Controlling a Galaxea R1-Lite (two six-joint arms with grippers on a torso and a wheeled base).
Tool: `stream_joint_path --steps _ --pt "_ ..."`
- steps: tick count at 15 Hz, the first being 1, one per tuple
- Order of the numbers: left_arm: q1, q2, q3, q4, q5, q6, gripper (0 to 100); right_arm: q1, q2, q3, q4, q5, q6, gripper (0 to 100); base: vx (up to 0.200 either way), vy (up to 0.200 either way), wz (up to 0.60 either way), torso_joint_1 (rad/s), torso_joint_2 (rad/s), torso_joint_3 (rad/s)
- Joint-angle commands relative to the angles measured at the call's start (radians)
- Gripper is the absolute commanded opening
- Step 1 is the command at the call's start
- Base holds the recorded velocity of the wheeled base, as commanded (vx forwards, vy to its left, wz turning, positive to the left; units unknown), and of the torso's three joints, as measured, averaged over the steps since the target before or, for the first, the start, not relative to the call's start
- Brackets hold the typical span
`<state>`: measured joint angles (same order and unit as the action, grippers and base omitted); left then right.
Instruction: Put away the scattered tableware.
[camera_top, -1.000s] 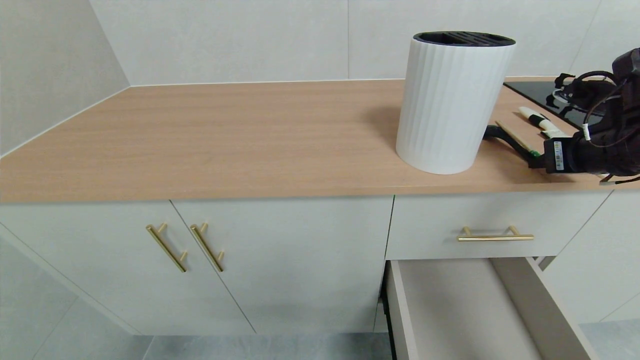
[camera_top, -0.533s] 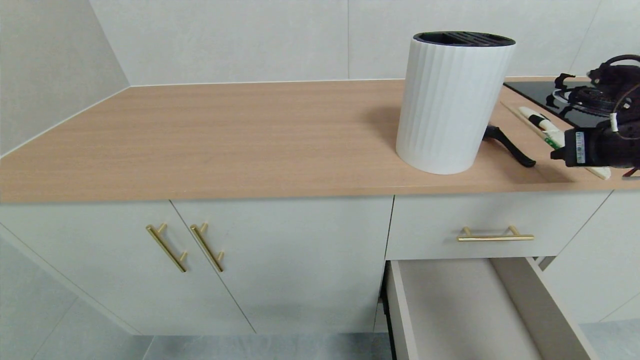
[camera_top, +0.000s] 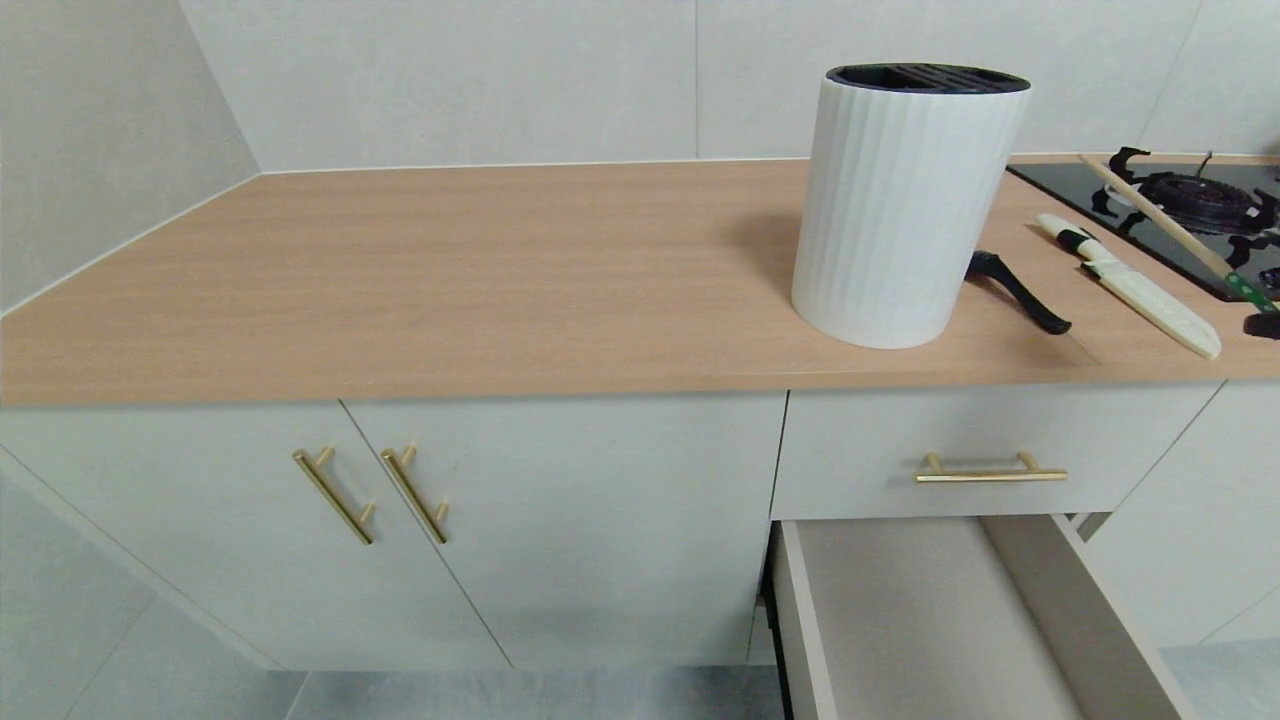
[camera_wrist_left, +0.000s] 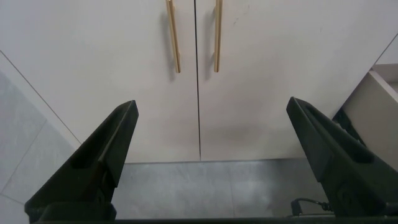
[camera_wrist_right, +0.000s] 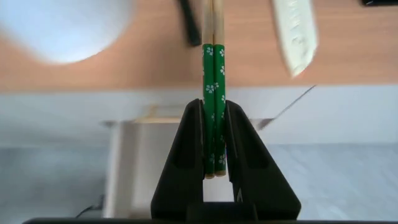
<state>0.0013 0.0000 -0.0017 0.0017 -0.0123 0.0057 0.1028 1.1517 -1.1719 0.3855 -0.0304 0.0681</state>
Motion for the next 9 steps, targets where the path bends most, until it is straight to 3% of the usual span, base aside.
stream_joint_path --steps 1,4,7,9 --pt "0.0 0.002 0.0 0.0 0.0 0.0 100 0.003 -0.25 0.049 0.153 0.132 0.004 0 0.0 0.0 0.0 0.0 0.0 0.0" --pt "0.0 0.002 0.0 0.0 0.0 0.0 100 0.058 -0.423 0.071 0.355 0.285 -0.042 0 0.0 0.0 0.0 0.0 0.0 0.0" --pt "0.0 0.002 0.0 0.0 0.0 0.0 100 0.218 -0.428 0.087 0.495 0.287 -0.067 0 0.0 0.0 0.0 0.0 0.0 0.0" --pt "0.0 0.002 0.0 0.0 0.0 0.0 100 0.296 -0.345 0.179 0.506 0.282 -0.068 0 0.0 0.0 0.0 0.0 0.0 0.0"
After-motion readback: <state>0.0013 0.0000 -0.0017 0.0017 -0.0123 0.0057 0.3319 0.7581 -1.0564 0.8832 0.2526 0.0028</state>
